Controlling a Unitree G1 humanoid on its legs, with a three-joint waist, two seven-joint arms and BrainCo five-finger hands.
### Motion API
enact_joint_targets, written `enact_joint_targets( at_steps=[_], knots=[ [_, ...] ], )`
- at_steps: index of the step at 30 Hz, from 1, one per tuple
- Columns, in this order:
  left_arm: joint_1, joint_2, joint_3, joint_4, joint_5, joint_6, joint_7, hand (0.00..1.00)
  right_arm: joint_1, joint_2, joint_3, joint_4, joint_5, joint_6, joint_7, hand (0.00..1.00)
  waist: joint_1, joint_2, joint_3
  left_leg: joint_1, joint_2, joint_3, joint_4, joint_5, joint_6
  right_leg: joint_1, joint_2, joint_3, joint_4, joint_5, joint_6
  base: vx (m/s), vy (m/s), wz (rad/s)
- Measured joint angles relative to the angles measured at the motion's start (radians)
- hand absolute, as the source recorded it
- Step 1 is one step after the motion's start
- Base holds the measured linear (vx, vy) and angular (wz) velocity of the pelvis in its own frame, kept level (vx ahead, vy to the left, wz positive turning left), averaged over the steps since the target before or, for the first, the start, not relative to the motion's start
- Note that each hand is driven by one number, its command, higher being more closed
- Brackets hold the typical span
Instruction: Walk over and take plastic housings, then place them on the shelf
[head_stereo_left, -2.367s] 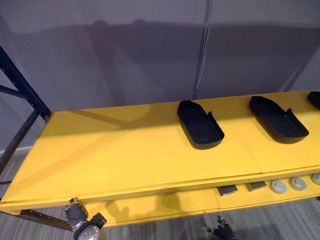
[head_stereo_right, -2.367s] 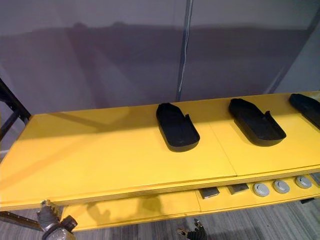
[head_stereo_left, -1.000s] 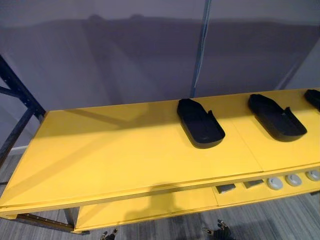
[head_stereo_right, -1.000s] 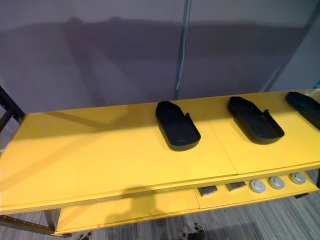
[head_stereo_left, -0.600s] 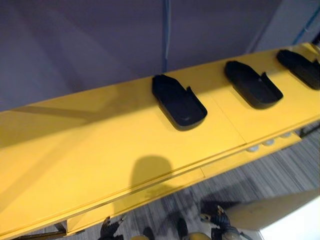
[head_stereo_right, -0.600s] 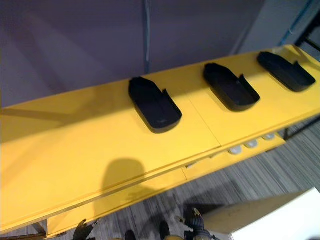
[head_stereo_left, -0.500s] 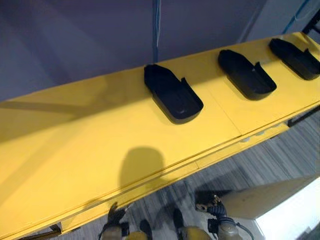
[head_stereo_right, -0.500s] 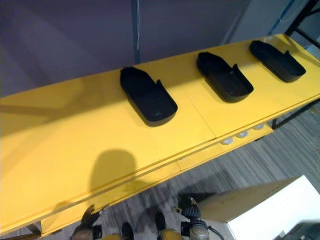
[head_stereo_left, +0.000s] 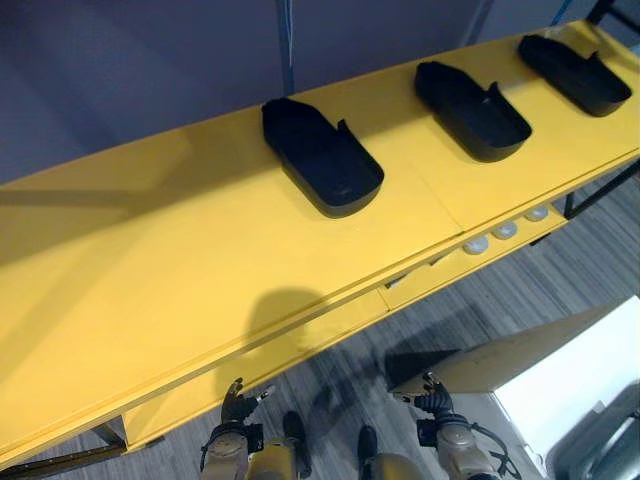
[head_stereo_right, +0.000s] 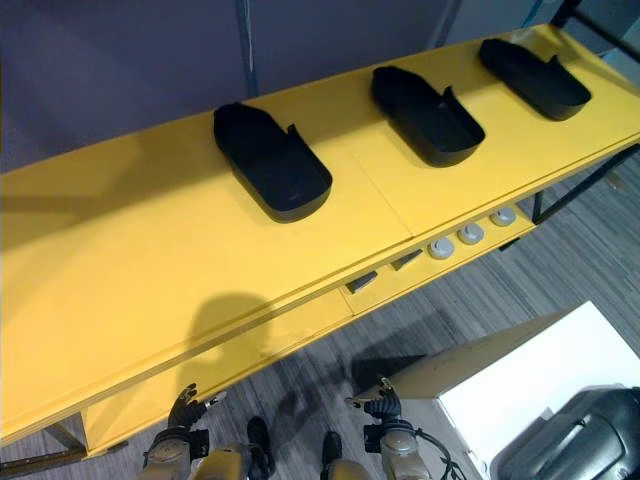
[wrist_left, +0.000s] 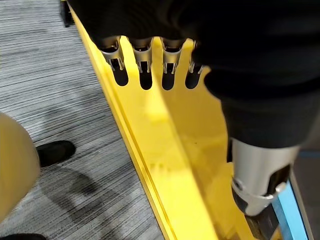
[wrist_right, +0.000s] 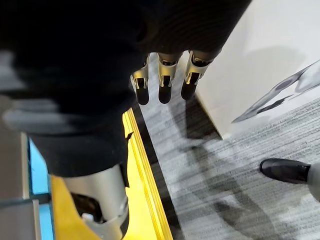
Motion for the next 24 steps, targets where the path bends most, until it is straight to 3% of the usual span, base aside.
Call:
enact_joint_targets(
  at_steps=[3,7,11,12,14,15,16,17,18,21,22,24],
  knots=[
    [0.023,-0.010,0.000,0.017,0.000,-0.001,0.000,0.00,0.013,-0.005,-0.004,0.023,0.000,0.000,0.001,0.00,0.001,0.004,0.004,-0.010,-0.003,-0.153,-0.003,-0.011,-0.036,-0.041,0.022,0.070,0.001,0.003,0.009,-0.16,-0.036,-0.68],
    [0.017,-0.007,-0.001,0.064,0.000,0.000,0.001,0.00,0.085,-0.001,-0.021,0.019,0.000,0.001,0.001,0.00,-0.003,0.005,0.006,0.041,-0.018,-0.097,-0.046,-0.046,-0.057,-0.025,0.009,0.122,-0.048,0.039,0.011,-0.11,0.101,-0.61],
    [0.019,0.006,-0.014,0.105,0.002,0.003,0.001,0.00,0.096,0.015,-0.021,0.018,0.000,0.001,0.001,0.00,-0.043,0.002,-0.002,0.096,-0.053,-0.058,-0.105,-0.048,-0.055,-0.036,-0.001,0.183,-0.052,0.061,0.012,0.01,0.128,-0.76],
    [0.019,0.009,-0.024,0.107,0.003,0.004,0.001,0.00,0.098,0.018,-0.019,0.019,0.000,0.001,0.002,0.00,-0.047,0.002,-0.008,0.109,-0.049,-0.010,-0.105,-0.051,-0.050,-0.057,0.000,0.192,-0.035,0.098,0.023,0.05,0.062,-1.16],
    [0.018,0.008,-0.018,0.105,0.003,0.005,0.003,0.00,0.077,0.019,-0.016,0.020,0.000,0.001,0.002,0.00,-0.047,0.017,-0.017,0.122,-0.013,0.103,-0.100,-0.045,-0.032,-0.096,0.009,0.067,0.002,0.111,-0.002,0.05,0.014,-1.53],
    [0.018,0.013,-0.011,0.103,0.002,0.006,0.006,0.00,0.051,0.023,-0.013,0.021,0.000,0.001,0.002,0.00,-0.049,0.020,-0.024,0.139,0.009,0.182,-0.096,-0.044,-0.027,-0.139,-0.010,-0.184,0.080,0.075,-0.060,0.06,-0.047,-1.67],
    [0.019,0.021,-0.013,0.103,0.003,0.008,0.007,0.00,0.041,0.027,-0.010,0.020,-0.001,0.001,0.002,0.00,-0.050,0.015,-0.027,0.159,0.015,0.227,-0.087,-0.045,-0.027,-0.127,-0.037,-0.372,0.092,0.060,-0.083,0.06,-0.070,-1.79],
    [0.016,0.025,-0.013,0.102,0.003,0.009,0.006,0.00,0.039,0.029,-0.006,0.018,-0.001,0.001,0.001,0.00,-0.049,0.005,-0.033,0.172,0.009,0.241,-0.068,-0.050,-0.026,-0.112,-0.046,-0.489,0.077,0.060,-0.128,0.10,-0.104,-1.43],
    [0.009,0.022,-0.013,0.102,0.002,0.009,0.006,0.00,0.038,0.023,0.003,0.017,-0.003,0.001,0.001,0.00,-0.054,0.012,-0.033,0.194,0.008,0.233,-0.051,-0.056,-0.031,-0.089,-0.037,-0.503,0.067,0.055,-0.149,0.11,-0.087,-1.25],
    [0.007,0.010,-0.026,0.107,0.003,0.005,0.002,0.00,0.068,0.011,0.004,0.023,-0.007,0.002,0.001,0.00,-0.070,0.038,-0.048,0.252,0.045,0.216,0.006,-0.106,-0.054,-0.014,0.040,-0.367,-0.011,0.073,-0.165,0.15,-0.050,-1.40],
    [0.007,0.007,-0.028,0.117,0.005,0.005,0.000,0.00,0.087,0.007,0.001,0.023,-0.007,0.001,0.001,0.00,-0.073,0.049,-0.056,0.250,0.092,0.205,0.092,-0.146,-0.062,0.015,0.087,-0.317,-0.046,0.077,-0.171,0.09,-0.032,-1.35],
    [0.003,0.005,-0.028,0.131,0.005,0.006,-0.003,0.00,0.112,0.001,-0.003,0.023,-0.007,0.002,0.000,0.00,-0.078,0.051,-0.057,0.208,0.173,0.175,0.286,-0.192,-0.064,0.048,0.129,-0.264,-0.081,0.066,-0.173,0.08,-0.046,-1.04]
  ],
)
